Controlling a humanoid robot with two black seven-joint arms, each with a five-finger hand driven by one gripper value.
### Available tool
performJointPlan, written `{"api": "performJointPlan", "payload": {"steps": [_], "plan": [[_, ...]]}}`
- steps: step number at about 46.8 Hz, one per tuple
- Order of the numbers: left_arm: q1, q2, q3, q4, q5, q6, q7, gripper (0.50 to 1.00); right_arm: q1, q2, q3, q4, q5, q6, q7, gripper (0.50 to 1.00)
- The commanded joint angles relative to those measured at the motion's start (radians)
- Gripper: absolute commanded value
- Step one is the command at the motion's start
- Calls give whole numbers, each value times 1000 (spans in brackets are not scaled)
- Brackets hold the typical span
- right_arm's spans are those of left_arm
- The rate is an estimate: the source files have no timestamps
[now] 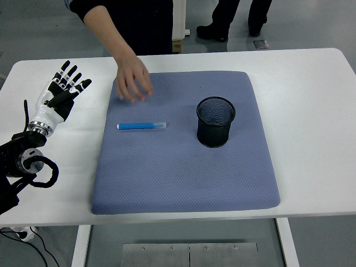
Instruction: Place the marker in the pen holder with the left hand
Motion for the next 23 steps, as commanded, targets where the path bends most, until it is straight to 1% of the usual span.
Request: {"api": "performJointPlan", "payload": {"steps": [1,6,14,23], "plan": [[-2,-1,0,0,3,-2,0,1000,0,0,0,0,0,0,0,1000],[-11,-10,0,0,6,-21,0,1000,0,0,0,0,0,0,0,1000],[-15,-10,-1,0,7,-86,0,1000,0,0,0,0,0,0,0,1000],[-15,-35,-17,0,7,-91,-9,1000,0,0,0,0,0,0,0,1000]]}}
